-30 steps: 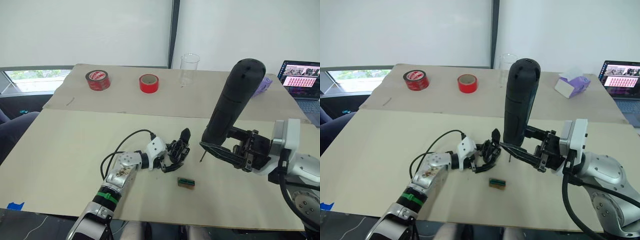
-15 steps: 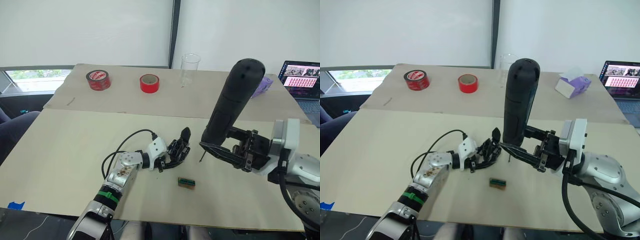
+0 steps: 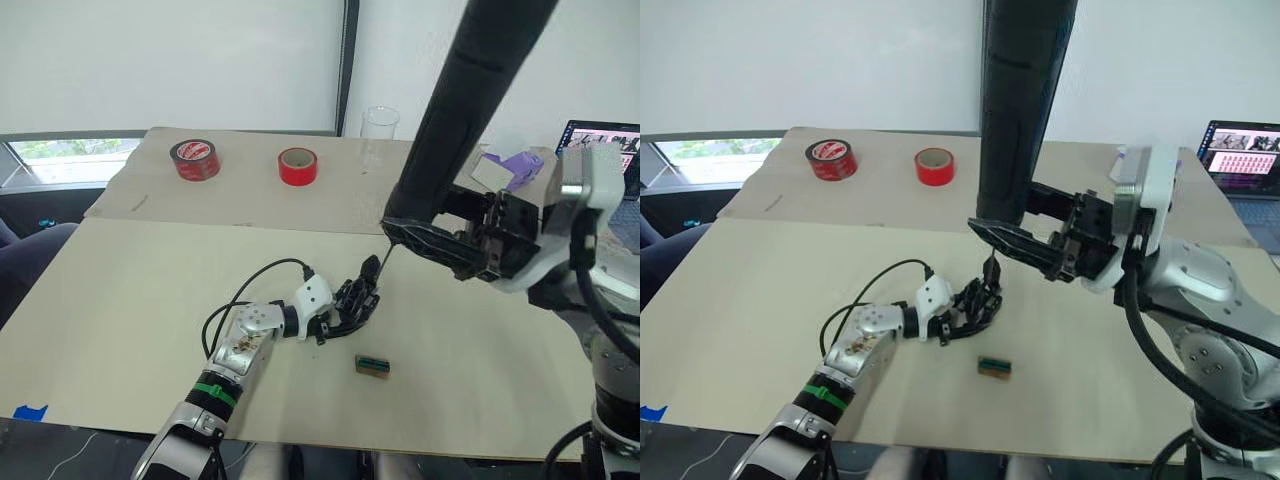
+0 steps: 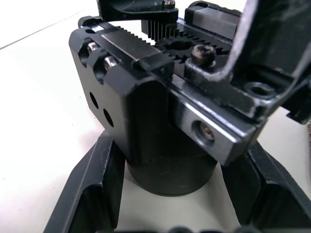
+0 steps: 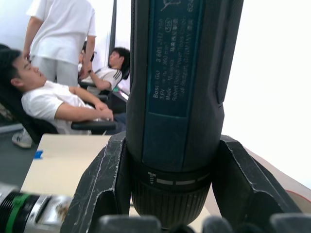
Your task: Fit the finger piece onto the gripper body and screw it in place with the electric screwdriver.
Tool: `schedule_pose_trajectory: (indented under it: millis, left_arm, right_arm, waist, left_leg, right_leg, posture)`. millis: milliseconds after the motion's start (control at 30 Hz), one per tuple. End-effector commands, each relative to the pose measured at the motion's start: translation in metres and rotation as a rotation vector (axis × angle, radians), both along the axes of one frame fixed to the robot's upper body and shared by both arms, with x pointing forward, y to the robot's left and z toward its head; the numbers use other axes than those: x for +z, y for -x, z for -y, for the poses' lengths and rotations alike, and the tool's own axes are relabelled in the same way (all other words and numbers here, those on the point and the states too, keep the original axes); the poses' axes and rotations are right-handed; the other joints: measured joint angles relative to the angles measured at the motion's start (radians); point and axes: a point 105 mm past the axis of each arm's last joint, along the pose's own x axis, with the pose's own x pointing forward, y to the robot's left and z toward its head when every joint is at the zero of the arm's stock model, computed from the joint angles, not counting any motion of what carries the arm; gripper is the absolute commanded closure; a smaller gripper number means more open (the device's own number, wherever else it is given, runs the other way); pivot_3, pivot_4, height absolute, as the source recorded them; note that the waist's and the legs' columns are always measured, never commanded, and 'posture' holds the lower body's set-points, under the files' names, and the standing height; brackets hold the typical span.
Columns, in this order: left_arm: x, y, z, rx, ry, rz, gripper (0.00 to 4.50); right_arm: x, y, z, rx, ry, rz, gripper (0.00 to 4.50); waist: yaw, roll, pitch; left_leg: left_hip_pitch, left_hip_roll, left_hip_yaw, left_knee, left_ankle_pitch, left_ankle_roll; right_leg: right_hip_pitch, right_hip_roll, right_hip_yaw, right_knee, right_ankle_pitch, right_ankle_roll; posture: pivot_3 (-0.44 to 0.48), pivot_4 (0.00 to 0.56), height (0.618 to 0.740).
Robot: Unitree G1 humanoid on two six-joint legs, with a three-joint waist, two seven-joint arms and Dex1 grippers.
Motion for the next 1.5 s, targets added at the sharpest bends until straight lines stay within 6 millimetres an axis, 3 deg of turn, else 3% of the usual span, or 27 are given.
schedule_pose_trajectory:
  millis: [33,500,1500]
  left_arm:
    - [-0.015,0.009,0.002,-0.026,-0.035,-0.05,2.21]
    - [-0.018,0.01,-0.001,-0.018,-0.039,-0.058,2.21]
    - [-0.019,0.013,-0.002,-0.027,-0.018,-0.087,2.21]
  right_arm:
    - [0.012,0.002,-0.007,0.032,-0.03,0.035,2.59]
    - [0.001,-0.011,-0.038,0.075,-0.002,0.005,2.59]
    - [-0.024,-0.019,-0.044,0.055,0.036,-0.049,2.59]
  waist:
    - [-0.001,0.0,0.0]
    - [-0.005,0.0,0.0]
    - [-0.012,0.001,0.0]
  left_leg:
    - [0.0,0.0,0.0,0.0,0.0,0.0]
    - [0.0,0.0,0.0,0.0,0.0,0.0]
    - [0.0,0.0,0.001,0.0,0.0,0.0]
  right_leg:
    - [0.0,0.0,0.0,0.0,0.0,0.0]
    - [0.0,0.0,-0.001,0.0,0.0,0.0]
    - [-0.001,0.0,-0.001,0.0,0.0,0.0]
  posture:
    - [0.0,0.15,0.74]
    - [0.0,0.15,0.74]
    - [0.0,0.15,0.74]
